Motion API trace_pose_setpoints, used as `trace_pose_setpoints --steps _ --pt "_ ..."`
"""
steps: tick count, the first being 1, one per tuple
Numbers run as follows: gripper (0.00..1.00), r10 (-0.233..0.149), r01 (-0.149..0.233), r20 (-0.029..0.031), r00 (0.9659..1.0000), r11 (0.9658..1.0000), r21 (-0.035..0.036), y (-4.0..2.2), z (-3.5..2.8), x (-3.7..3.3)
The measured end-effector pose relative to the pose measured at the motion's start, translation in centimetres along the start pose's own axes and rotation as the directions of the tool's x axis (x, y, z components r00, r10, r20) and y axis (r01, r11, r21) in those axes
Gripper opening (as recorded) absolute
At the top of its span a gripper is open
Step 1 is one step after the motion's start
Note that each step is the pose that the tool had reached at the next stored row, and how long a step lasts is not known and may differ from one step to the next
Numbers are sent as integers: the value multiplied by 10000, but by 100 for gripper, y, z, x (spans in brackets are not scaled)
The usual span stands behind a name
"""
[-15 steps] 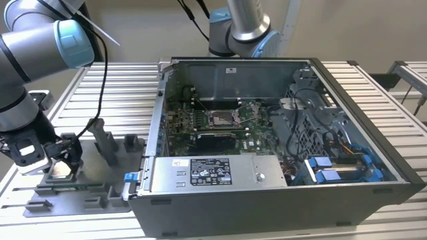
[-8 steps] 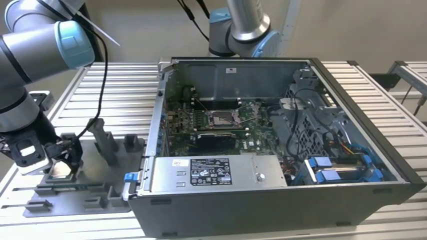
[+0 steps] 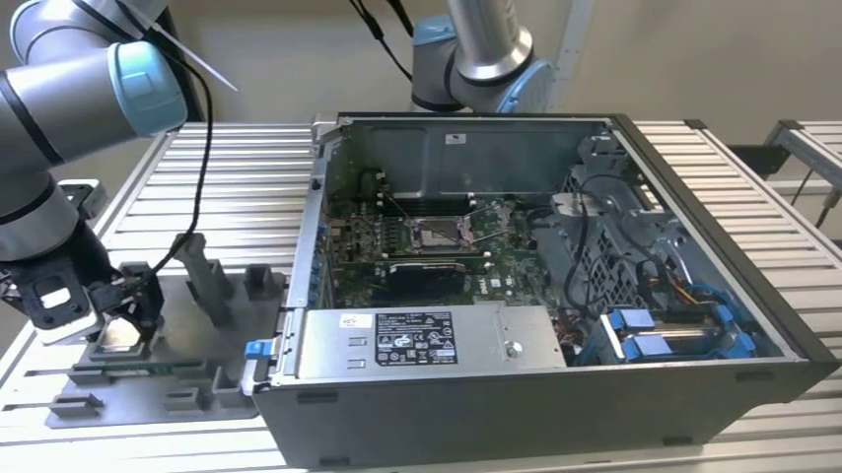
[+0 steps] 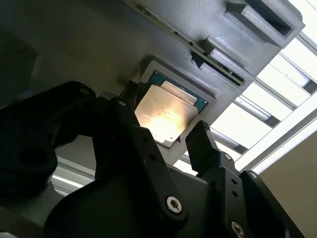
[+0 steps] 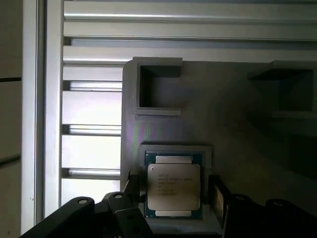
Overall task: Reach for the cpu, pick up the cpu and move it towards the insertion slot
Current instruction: 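Pick up the cpu and move it towards the insertion slot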
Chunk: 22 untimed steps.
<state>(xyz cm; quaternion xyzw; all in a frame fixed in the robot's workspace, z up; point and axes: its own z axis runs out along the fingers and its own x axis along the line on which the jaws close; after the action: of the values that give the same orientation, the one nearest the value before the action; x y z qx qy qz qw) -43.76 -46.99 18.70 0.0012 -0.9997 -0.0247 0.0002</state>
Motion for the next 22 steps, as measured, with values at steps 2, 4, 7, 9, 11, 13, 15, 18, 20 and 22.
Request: trace_pose_setpoints --steps 2,4,7,9,11,13,15,18,20,22 --pt "100 0 0 0 10000 10000 0 0 0 0" --pt "100 0 0 1 10000 10000 -1 0 1 0" --pt "0 0 0 0 10000 10000 0 0 1 0" --pt "0 0 0 -1 10000 10000 1 0 1 0" --pt "0 0 0 -1 10000 10000 1 0 1 0" --pt "0 0 0 -1 10000 10000 0 0 1 0" --pt "0 0 0 1 10000 10000 0 0 2 0" --pt "0 2 -2 -32 10000 10000 -1 3 -58 0" --pt "0 3 -3 -50 10000 10000 -1 6 -125 0" --pt "0 3 -3 -61 10000 10000 0 10 -197 0"
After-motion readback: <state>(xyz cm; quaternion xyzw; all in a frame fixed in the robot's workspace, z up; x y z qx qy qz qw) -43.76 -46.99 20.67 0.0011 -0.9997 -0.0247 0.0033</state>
